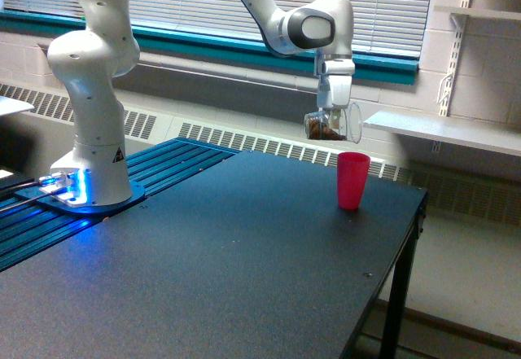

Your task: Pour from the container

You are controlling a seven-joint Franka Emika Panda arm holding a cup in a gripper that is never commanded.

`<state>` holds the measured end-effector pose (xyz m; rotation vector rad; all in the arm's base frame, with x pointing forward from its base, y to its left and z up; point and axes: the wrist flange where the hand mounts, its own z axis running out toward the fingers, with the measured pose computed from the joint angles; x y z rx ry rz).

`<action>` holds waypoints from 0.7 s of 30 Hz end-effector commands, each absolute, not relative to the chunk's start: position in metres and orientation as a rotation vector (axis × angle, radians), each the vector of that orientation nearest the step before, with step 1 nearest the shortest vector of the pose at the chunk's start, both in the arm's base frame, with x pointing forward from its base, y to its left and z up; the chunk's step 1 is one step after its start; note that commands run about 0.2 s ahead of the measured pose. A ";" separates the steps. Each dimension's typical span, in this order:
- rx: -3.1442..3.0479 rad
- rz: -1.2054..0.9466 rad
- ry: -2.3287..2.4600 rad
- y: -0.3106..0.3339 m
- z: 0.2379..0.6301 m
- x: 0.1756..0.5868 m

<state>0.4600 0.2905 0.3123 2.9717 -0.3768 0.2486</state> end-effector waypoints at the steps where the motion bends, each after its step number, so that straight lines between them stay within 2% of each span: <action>1: 2.974 0.217 -0.296 0.306 0.311 0.461; 21: 2.941 0.143 -0.246 0.304 0.299 0.471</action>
